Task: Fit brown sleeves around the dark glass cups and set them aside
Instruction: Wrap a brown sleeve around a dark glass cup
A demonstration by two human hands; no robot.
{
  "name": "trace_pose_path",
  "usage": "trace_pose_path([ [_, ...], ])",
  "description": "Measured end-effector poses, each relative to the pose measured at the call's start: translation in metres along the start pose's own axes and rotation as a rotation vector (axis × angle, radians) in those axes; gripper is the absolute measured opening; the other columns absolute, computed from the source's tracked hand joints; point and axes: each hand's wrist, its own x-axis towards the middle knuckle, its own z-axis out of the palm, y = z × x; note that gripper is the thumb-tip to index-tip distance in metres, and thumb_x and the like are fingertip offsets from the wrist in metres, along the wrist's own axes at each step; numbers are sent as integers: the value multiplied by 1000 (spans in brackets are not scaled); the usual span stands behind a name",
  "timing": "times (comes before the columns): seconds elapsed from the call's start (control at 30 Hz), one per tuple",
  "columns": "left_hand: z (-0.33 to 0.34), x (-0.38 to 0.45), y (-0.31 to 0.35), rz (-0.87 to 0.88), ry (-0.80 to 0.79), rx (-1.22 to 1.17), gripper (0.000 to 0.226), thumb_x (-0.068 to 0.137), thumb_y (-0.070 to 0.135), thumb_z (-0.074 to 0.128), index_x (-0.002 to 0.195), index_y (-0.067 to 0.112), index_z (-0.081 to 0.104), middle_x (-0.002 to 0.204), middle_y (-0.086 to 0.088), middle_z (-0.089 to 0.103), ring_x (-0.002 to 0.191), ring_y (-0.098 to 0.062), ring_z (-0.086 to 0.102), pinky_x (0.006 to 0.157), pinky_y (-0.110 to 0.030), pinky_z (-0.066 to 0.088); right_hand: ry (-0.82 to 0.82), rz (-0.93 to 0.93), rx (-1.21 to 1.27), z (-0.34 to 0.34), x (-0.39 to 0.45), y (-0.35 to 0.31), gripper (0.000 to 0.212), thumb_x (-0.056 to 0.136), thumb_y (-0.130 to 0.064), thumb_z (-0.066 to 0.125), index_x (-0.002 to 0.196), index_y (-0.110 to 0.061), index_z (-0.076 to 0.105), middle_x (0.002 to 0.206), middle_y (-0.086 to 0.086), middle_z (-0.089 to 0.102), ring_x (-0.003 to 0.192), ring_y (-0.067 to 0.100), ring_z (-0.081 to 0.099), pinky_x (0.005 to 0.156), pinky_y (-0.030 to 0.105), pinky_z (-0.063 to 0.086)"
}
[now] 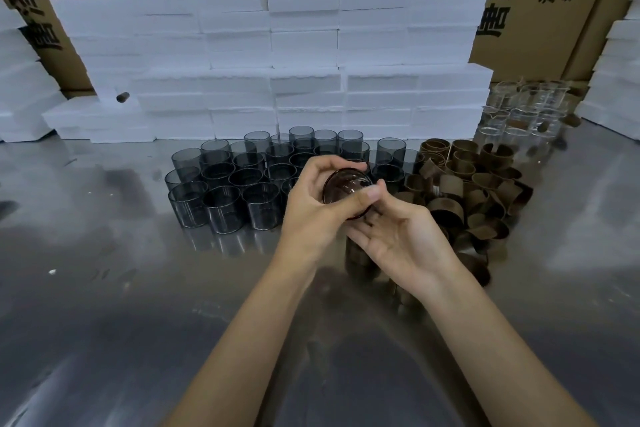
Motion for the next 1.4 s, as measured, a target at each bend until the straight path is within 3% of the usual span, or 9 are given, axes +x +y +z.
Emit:
trace_pose_path([
  [0.13, 2, -2, 1, -28, 156, -44, 27, 80, 21, 82, 100, 14, 66, 105, -5, 79, 103, -20, 75, 91, -32, 59, 26, 29, -30, 0, 1, 4, 48, 97, -28, 57, 133, 3, 59, 128, 25, 67, 124, 34, 65, 109, 45, 48],
  [0.27, -1, -1, 1, -21, 121, -29, 14, 97, 18, 66, 106, 7, 69, 112, -1, 78, 105, -20, 74, 91, -31, 59, 49, 11, -16, -2, 1, 1, 46, 96, -28, 58, 129, 5, 61, 127, 28, 67, 122, 37, 66, 110, 47, 47],
  [0.47, -8, 3, 5, -74, -89, -2, 35, 105, 10, 51, 137, 12, 64, 124, -7, 74, 123, -21, 65, 108, -31, 46, 54, -51, 29, -3, -2, -10, 43, 98, -28, 56, 122, 5, 68, 130, 27, 66, 122, 39, 65, 105, 47, 53],
  [0.6, -8, -1, 7, -76, -277, 28, 54, 99, 2, 61, 150, 19, 49, 138, -4, 66, 133, -15, 58, 112, -29, 43, 66, -71, 60, -4, -3, -15, 41, 104, -28, 50, 113, 2, 76, 126, 25, 69, 117, 36, 68, 96, 44, 58],
  [0.77, 6, -5, 2, 39, -66, 265, 75, 82, 11, 85, 145, 30, 51, 135, 18, 63, 124, 0, 60, 101, -19, 49, 120, -111, -82, 0, -2, -10, 46, 100, -36, 58, 126, 1, 66, 126, 22, 70, 120, 33, 67, 100, 40, 57],
  [0.9, 4, -3, 2, 165, 73, 236, 47, 95, 27, 71, 136, 44, 56, 131, 28, 61, 123, 2, 60, 96, -19, 53, 205, -292, -424, 12, -4, -3, 48, 90, -55, 59, 116, -17, 72, 107, 6, 78, 98, 20, 74, 84, 29, 61],
  [1.1, -3, 3, 11, -219, 52, -358, 33, 105, 37, 48, 135, 31, 60, 119, -10, 75, 100, -24, 76, 76, -34, 62, 242, -691, -1116, 9, -6, 8, 58, 80, -66, 70, 128, -39, 52, 90, -17, 65, 75, -4, 62, 70, 13, 50],
  [1.2, 0, 2, 11, -332, -16, -423, 35, 109, 41, 40, 137, 29, 58, 127, -22, 69, 90, -32, 73, 72, -35, 62, 230, -776, -1179, 10, -8, 10, 49, 81, -63, 73, 120, -41, 54, 99, -20, 70, 88, 1, 70, 74, 15, 54],
  [1.4, 0, 3, 4, -390, -85, -419, 36, 108, 40, 41, 136, 24, 59, 116, -17, 73, 96, -35, 74, 73, -37, 63, 303, -910, -1165, 14, -10, 7, 22, 96, -45, 66, 98, -24, 60, 62, -7, 63, 53, 9, 56, 55, 26, 49],
])
